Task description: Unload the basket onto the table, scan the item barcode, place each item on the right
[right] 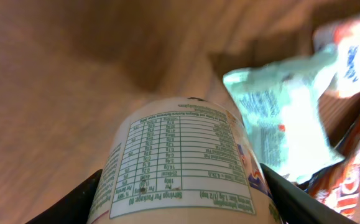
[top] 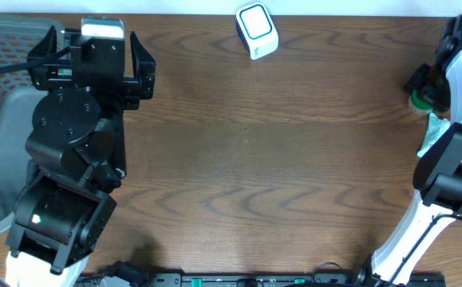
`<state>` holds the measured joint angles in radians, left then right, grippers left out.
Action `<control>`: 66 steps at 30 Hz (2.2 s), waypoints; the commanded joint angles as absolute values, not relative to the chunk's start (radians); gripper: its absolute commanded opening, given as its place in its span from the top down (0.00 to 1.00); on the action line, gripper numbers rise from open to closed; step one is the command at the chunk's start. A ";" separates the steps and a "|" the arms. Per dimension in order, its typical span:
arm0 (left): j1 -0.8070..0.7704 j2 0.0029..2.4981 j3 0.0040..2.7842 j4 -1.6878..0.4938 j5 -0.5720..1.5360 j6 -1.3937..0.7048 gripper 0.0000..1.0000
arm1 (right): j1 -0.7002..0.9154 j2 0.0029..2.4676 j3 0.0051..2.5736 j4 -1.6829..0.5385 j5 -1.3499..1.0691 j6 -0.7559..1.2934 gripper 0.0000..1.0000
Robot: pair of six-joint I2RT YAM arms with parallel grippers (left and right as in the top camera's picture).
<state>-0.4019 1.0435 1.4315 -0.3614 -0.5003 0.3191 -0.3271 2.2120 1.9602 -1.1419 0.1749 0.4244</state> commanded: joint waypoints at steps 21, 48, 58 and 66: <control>-0.398 1.038 1.448 -0.359 -0.506 0.328 0.00 | -0.365 2.204 1.756 -1.037 0.170 0.702 0.17; -0.398 1.038 1.448 -0.359 -0.506 0.328 0.00 | -0.226 1.675 1.779 -1.239 0.143 0.639 0.01; -0.398 1.038 1.448 -0.359 -0.506 0.329 0.00 | 0.142 1.654 1.779 -1.122 0.100 0.559 0.01; -0.398 1.038 1.448 -0.359 -0.506 0.328 0.00 | 0.339 1.655 1.779 -1.044 0.141 0.560 0.01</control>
